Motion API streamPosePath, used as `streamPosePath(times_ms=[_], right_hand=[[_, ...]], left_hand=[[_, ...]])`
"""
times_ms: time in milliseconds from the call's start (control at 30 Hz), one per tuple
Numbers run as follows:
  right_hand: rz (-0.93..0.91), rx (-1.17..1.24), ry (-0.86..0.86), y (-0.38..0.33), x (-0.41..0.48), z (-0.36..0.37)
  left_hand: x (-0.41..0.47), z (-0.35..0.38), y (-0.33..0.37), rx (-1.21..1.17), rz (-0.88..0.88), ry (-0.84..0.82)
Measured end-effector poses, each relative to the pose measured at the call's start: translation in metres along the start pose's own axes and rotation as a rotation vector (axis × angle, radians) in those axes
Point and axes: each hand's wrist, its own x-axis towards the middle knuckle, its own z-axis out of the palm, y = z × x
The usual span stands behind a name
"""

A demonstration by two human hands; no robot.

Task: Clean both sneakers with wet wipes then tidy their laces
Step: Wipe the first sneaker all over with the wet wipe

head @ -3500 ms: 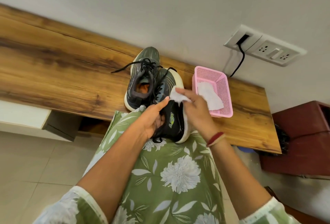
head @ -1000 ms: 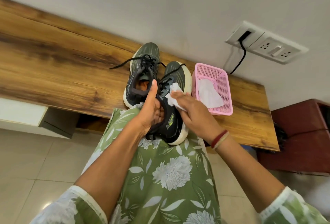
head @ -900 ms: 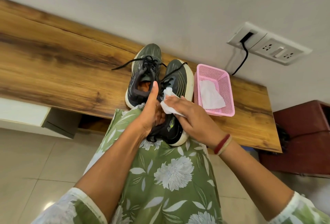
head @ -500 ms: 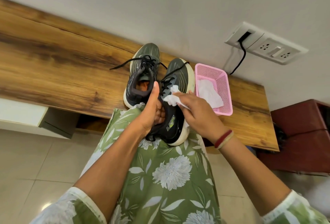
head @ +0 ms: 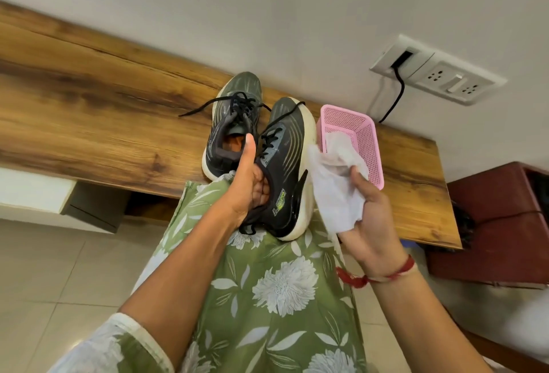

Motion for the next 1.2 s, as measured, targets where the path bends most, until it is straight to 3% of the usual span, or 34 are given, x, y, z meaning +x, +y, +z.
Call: streamPosePath(times_ms=[100,167,233,333,400,633,667,700,767,933,1067,1200], right_hand=[[-0.044,0.113,0.04,-0.007,0.016,-0.004],[-0.169,-0.089,0.065,-0.006,0.024,-0.003],[-0.389,-0.597,0.07,-0.003,0.028,0.0],[-0.594,-1.464,-0.205,0.008,0.028,-0.005],[-0.603,-1.695,-0.319,0.022,0.021,-0.013],[-0.629,-1.752,-0.423,0.038,-0.014,-0.025],[-0.611,-1.751,-0.38,0.035,-0.008,-0.025],[-0.581,-1.721,-0.313,0.032,-0.003,-0.024],[-0.529,-1.65,-0.226,0.032,0.001,-0.017],[-0.577,-1.681,-0.367,0.05,-0.022,-0.017],[-0.548,-1.532,-0.134,0.041,0.001,-0.009],[-0.561,-1.645,-0.194,0.058,-0.008,0.004]], left_hand=[[0.0,0.003,0.001,-0.023,-0.001,0.02],[-0.003,0.004,0.004,-0.021,-0.017,0.026],[-0.001,0.005,0.002,-0.024,-0.017,0.023],[0.002,0.004,0.002,-0.033,-0.024,0.03],[0.002,0.002,0.002,-0.003,-0.011,0.038],[-0.017,0.016,0.012,0.019,0.119,0.016],[-0.024,0.023,0.019,0.02,0.076,0.018],[-0.03,0.018,0.017,0.058,0.148,-0.058],[-0.022,0.013,0.011,-0.115,0.049,-0.033],[-0.008,0.007,0.007,-0.149,0.009,-0.056],[-0.009,0.014,0.007,-0.15,0.016,-0.076],[-0.001,0.007,0.003,-0.153,0.052,-0.033]])
